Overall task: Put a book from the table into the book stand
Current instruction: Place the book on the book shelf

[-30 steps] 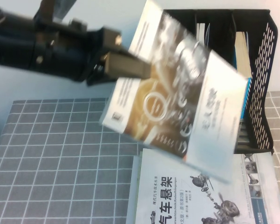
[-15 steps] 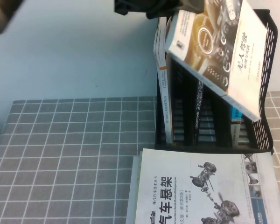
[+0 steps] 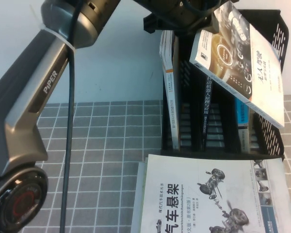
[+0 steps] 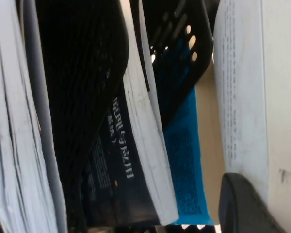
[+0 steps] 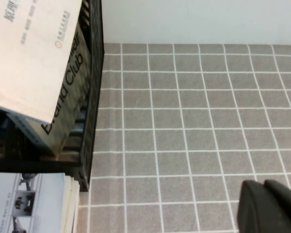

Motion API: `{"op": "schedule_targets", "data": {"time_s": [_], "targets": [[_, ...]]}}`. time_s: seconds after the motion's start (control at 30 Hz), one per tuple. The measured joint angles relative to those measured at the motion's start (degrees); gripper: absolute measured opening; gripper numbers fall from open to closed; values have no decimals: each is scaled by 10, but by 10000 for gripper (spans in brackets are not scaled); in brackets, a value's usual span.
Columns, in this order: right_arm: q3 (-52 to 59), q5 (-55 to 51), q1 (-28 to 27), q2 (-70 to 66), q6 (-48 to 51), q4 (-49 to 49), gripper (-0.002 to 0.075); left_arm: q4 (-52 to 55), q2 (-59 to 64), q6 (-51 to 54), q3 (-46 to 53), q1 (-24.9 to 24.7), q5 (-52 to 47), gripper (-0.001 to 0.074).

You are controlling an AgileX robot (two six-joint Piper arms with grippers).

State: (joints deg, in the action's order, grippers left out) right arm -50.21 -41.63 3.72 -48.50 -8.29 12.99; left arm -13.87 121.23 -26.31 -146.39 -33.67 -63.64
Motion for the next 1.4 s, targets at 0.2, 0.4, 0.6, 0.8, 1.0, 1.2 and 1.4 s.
{"op": "schedule_targets", "data": {"time_s": [0.2, 0.4, 0.6, 0.8, 1.0, 1.2, 1.4], "targets": [[0, 0, 0, 0, 16, -27, -3, 58, 3, -2, -40, -33, -28, 97], [0, 2, 0, 0, 25, -48, -3, 167, 5, -2, -75, -94, -38, 97], [0, 7, 0, 0, 45, -74, -3, 263, 19, -4, -79, -143, -12, 97], [0, 7, 0, 0, 61, -100, -3, 301, 59, -27, -79, -155, 28, 97], [0, 7, 0, 0, 66, -108, -3, 337, 84, -65, -79, -158, 56, 97], [0, 5, 0, 0, 67, -113, -3, 345, 89, -71, -79, -158, 76, 107], [0, -1, 0, 0, 79, -119, -3, 380, 89, -155, -85, -158, 33, 116]]}}
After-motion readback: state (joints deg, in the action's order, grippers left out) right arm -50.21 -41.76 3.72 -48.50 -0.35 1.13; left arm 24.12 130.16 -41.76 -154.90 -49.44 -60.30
